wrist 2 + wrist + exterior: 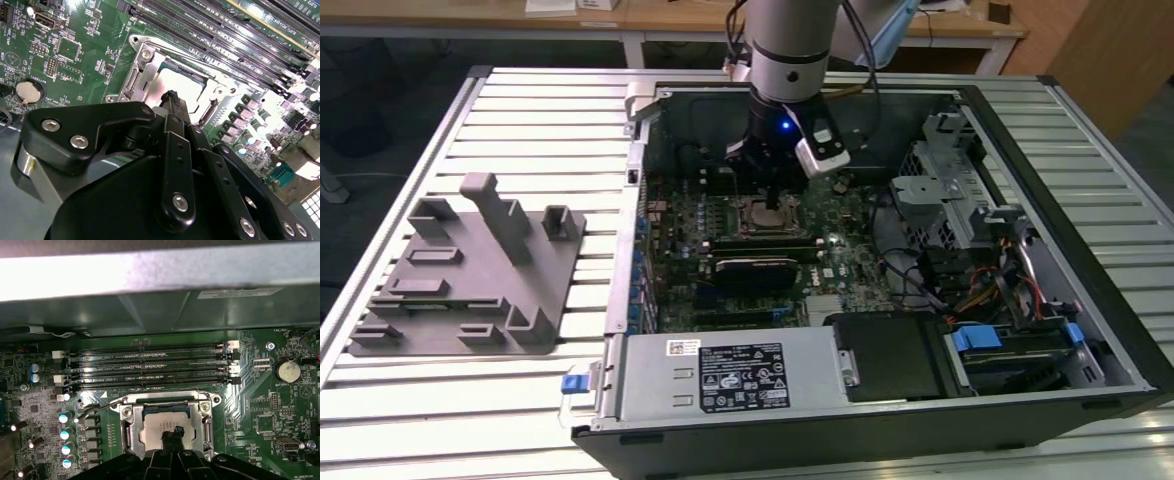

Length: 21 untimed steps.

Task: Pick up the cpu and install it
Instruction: 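Install the first cpu locking lever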

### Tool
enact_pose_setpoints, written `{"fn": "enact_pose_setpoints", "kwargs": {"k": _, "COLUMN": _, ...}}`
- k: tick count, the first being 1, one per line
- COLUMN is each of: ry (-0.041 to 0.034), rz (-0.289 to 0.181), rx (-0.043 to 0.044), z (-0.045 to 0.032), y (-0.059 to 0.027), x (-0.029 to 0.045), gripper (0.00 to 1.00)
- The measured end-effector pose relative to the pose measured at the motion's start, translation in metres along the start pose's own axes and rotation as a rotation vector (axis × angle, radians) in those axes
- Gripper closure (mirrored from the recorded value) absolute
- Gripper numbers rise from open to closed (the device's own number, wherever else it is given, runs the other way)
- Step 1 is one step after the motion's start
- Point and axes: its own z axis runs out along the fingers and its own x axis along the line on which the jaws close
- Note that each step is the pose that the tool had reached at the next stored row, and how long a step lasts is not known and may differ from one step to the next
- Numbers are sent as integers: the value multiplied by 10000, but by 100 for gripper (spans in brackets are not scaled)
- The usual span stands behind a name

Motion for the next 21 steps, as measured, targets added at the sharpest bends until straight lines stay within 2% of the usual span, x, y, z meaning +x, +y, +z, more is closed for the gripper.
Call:
{"fn": "enact_pose_setpoints", "kwargs": {"k": 4, "ry": 0, "rz": -1, "rx": -1, "z": 0, "y": -4, "x": 47, "gripper": 89}}
{"fn": "enact_pose_setpoints", "kwargs": {"k": 21, "ry": 0, "rz": -1, "rx": 0, "z": -1, "y": -27, "x": 398, "gripper": 89}}
